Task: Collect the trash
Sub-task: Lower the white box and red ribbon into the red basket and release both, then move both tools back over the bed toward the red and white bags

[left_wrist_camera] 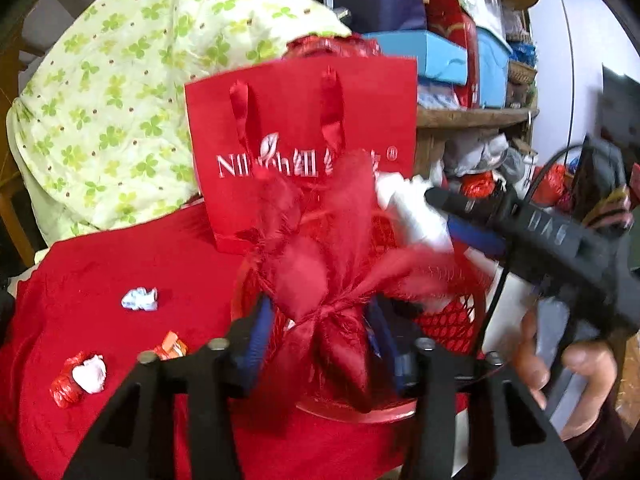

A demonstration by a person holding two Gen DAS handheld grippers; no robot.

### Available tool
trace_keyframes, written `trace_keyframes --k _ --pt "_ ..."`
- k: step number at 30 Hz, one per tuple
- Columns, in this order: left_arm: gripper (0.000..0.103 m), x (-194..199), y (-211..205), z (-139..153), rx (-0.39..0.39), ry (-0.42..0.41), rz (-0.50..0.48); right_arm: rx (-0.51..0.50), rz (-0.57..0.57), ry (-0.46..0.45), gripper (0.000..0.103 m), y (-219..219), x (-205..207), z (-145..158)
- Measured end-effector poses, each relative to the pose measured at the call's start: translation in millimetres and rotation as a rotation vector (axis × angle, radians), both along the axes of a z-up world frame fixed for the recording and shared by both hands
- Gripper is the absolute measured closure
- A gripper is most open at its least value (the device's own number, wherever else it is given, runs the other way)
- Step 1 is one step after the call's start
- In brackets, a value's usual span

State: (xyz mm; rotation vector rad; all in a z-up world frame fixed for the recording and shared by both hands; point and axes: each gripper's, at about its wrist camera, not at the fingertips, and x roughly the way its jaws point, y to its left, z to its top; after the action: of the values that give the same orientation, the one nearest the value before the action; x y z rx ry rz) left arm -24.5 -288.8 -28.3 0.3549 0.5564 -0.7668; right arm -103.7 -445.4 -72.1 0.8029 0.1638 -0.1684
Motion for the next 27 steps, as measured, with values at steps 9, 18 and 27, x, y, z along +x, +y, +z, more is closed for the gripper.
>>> trace_keyframes --k 9,18,27 --pt "0.05 9 42 -17 0.042 0.036 0.073 -0.025 0.021 -0.01 0.041 14 11 7" --pt "0.048 25 142 -39 0.088 0.053 0.243 -0.158 0.134 -0.103 0.041 76 41 33" --pt "0.048 56 257 -61 0.053 0.114 0.489 -0.241 0.359 -0.117 0.041 165 94 39"
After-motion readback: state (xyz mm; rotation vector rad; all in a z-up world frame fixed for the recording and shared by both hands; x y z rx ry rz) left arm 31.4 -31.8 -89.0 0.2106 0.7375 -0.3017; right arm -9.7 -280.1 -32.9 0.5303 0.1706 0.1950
